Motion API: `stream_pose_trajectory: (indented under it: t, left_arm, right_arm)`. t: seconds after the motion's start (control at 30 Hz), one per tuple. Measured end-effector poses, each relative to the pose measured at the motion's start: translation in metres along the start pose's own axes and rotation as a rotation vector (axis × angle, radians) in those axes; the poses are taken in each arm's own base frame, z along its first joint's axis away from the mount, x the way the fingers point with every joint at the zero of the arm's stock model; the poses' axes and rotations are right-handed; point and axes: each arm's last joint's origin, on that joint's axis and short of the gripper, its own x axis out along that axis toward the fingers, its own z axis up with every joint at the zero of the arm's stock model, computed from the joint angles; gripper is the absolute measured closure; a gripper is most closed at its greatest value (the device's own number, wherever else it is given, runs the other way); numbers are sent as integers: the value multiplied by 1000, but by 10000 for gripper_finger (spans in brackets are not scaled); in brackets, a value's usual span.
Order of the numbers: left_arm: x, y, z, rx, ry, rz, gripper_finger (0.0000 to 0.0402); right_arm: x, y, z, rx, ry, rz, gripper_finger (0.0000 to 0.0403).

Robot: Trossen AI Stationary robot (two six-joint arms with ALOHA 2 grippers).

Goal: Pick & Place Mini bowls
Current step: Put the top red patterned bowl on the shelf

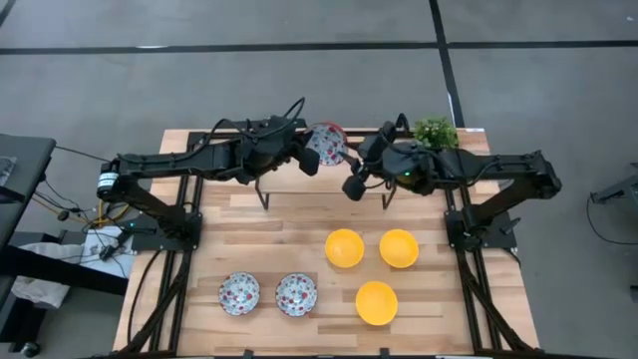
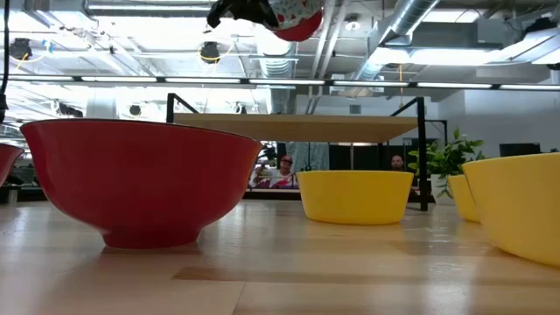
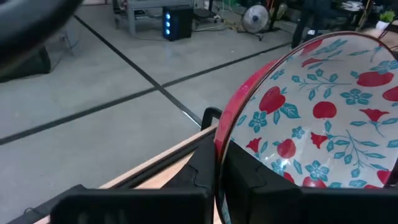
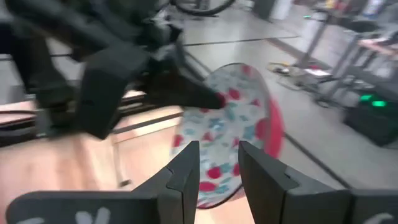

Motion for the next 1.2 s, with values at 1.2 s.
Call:
stream_pose_trajectory:
  t: [1.2]
  left_arm:
    - [0,2,1,52,-21,71,392]
  right_arm:
    - [35,-18,-1,-5,92,-185,300]
